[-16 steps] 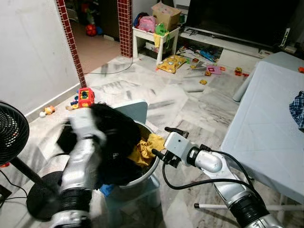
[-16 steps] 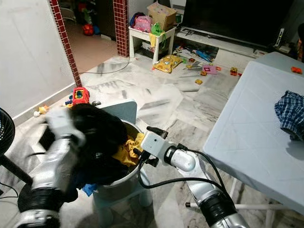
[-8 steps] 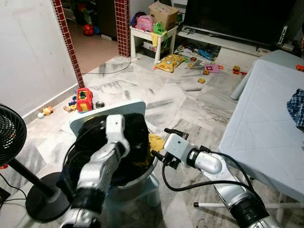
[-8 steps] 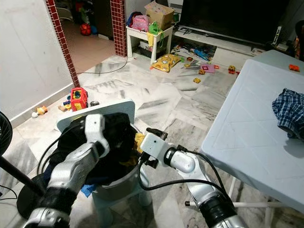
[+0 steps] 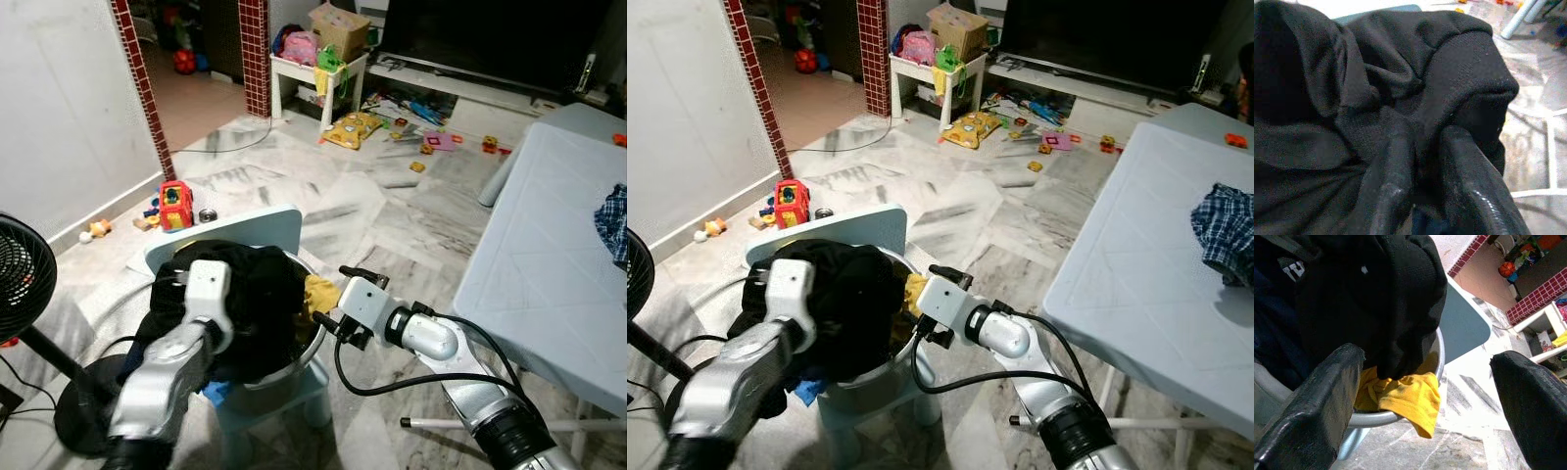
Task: Hang hanger
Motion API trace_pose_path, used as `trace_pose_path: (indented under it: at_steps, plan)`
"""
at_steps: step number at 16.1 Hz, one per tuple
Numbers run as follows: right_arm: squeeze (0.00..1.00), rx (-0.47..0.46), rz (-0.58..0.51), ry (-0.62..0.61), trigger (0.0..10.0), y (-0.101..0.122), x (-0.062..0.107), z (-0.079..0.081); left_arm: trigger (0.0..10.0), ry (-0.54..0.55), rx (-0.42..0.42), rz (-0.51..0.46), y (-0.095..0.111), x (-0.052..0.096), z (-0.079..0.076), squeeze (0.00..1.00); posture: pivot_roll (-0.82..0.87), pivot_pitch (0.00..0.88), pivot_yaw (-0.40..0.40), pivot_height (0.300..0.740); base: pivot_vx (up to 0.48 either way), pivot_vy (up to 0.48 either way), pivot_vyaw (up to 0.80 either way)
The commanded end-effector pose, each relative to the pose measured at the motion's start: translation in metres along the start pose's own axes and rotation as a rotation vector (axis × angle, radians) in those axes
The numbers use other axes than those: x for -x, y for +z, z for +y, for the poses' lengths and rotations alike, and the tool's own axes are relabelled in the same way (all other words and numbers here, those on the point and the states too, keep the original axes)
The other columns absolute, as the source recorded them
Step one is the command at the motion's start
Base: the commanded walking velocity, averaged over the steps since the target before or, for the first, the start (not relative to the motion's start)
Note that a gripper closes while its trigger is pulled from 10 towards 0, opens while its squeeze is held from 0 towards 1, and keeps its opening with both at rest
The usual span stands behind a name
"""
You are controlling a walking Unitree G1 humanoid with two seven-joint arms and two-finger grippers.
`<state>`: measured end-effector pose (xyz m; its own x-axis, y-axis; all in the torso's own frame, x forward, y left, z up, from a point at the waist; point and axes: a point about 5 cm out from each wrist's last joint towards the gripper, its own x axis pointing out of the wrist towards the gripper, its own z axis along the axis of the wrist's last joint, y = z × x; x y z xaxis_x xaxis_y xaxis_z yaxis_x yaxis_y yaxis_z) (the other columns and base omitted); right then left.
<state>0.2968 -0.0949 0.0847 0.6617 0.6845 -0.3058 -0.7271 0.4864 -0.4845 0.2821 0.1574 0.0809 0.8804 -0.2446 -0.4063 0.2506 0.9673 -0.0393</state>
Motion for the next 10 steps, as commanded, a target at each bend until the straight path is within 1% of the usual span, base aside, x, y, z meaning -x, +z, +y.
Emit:
trace_pose_path:
  at_steps: [1, 2, 3, 4, 5, 6, 8, 9, 10]
  plan:
    - [0.0, 0.014, -0.009, -0.003, 10.0, 0.003, 0.0, -0.001, 10.0, -0.024, -0.152, -0.029, 0.006, 0.007, -0.001, 1.0, -0.08, 0.022, -0.02, 0.74, 0.0, 0.0, 0.0]
    - [0.0, 0.013, -0.01, -0.002, 10.0, 0.003, -0.001, -0.001, 10.0, -0.032, -0.198, -0.024, 0.005, 0.01, -0.001, 1.0, -0.08, 0.022, -0.02, 0.74, 0.0, 0.0, 0.0]
    - [0.0, 0.013, -0.015, -0.001, 10.0, 0.005, -0.002, 0.0, 10.0, -0.032, -0.229, -0.022, 0.007, 0.016, 0.003, 1.0, -0.08, 0.023, -0.021, 0.74, 0.0, 0.0, 0.0]
    - [0.0, 0.015, -0.016, -0.001, 10.0, 0.005, -0.003, -0.001, 10.0, -0.035, -0.303, -0.029, 0.009, 0.021, 0.006, 1.0, -0.07, 0.023, -0.019, 0.74, 0.0, 0.0, 0.0]
    - [0.0, 0.016, -0.016, -0.001, 10.0, 0.006, -0.003, -0.001, 10.0, -0.036, -0.329, -0.03, 0.01, 0.023, 0.007, 1.0, -0.07, 0.024, -0.02, 0.74, 0.0, 0.0, 0.0]
    - [0.0, 0.016, -0.014, -0.003, 10.0, 0.005, -0.003, -0.002, 10.0, -0.06, -0.39, -0.048, 0.013, 0.029, 0.008, 1.0, -0.07, 0.024, -0.019, 0.74, 0.0, 0.0, 0.0]
    - [0.0, 0.016, -0.012, -0.004, 10.0, 0.004, -0.003, -0.002, 10.0, -0.103, -0.512, -0.062, 0.014, 0.036, 0.009, 1.0, -0.07, 0.024, -0.019, 0.74, 0.0, 0.0, 0.0]
    - [0.0, 0.017, -0.011, -0.003, 10.0, 0.004, -0.003, -0.002, 10.0, -0.113, -0.58, -0.055, 0.011, 0.04, 0.013, 1.0, -0.07, 0.023, -0.019, 0.74, 0.0, 0.0, 0.0]
    - [0.0, 0.017, -0.01, -0.003, 10.0, 0.004, -0.003, -0.002, 10.0, -0.119, -0.586, -0.052, 0.01, 0.042, 0.016, 1.0, -0.07, 0.023, -0.019, 0.74, 0.0, 0.0, 0.0]
